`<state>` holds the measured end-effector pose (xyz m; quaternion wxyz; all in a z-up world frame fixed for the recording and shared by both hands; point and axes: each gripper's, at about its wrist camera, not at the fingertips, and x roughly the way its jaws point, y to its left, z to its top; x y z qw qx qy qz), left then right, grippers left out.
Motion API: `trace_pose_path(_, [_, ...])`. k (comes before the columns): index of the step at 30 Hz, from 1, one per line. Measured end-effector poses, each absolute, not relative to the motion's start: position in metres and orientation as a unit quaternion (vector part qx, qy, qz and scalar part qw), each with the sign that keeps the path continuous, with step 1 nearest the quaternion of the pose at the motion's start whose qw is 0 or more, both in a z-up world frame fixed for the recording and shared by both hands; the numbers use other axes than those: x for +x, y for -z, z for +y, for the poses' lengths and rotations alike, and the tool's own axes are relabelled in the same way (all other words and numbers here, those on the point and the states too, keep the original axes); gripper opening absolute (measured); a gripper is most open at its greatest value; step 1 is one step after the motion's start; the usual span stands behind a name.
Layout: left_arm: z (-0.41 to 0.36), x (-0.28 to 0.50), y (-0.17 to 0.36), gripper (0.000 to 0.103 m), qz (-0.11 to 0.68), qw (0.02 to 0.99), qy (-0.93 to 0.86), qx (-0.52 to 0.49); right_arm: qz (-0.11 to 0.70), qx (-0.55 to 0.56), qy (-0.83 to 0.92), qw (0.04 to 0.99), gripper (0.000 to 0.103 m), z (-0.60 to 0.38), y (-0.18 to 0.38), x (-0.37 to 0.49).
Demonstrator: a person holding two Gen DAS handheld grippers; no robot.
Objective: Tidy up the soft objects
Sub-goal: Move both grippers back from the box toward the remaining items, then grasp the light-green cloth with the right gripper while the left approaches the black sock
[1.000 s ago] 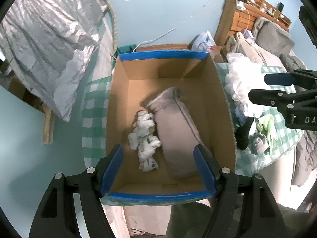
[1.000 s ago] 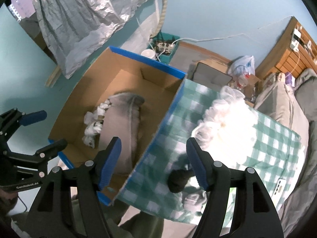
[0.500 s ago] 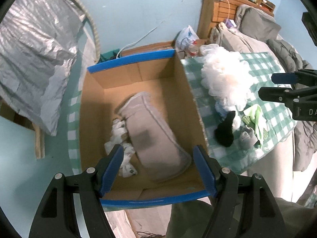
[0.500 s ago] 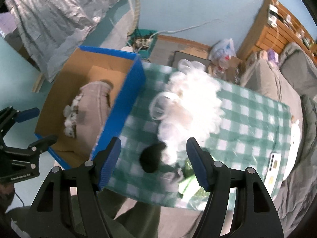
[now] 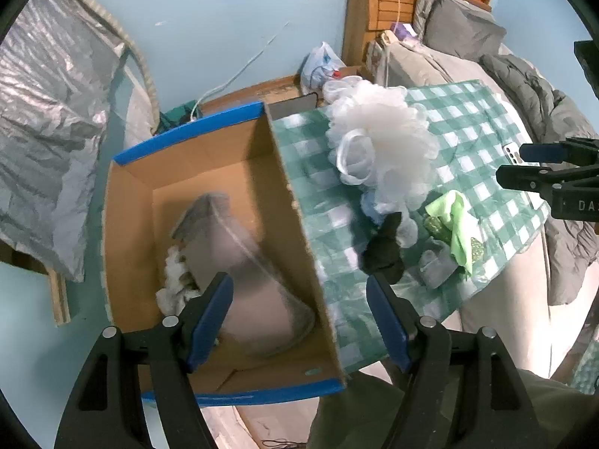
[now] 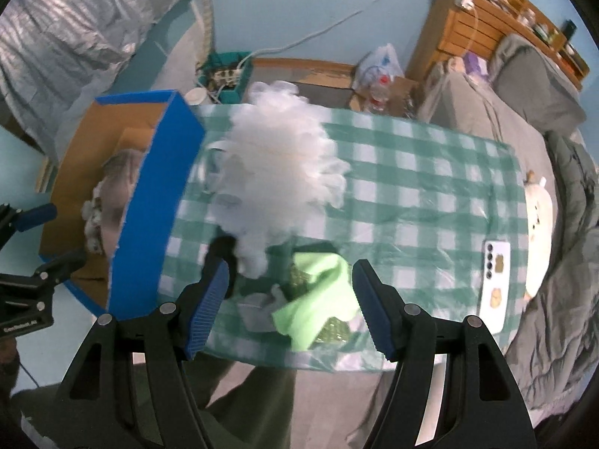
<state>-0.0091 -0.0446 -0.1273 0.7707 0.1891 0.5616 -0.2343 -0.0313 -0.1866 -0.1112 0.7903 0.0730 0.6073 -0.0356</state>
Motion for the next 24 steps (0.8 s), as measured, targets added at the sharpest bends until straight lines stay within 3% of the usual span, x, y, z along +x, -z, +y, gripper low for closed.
trace_pose_path(24, [-0.113,-0.016,0.176,0.075,0.604,0.731,0.242,0.206,0.643,0.119,0.051,0.755,0.069,-0.243,0.167,-0.064])
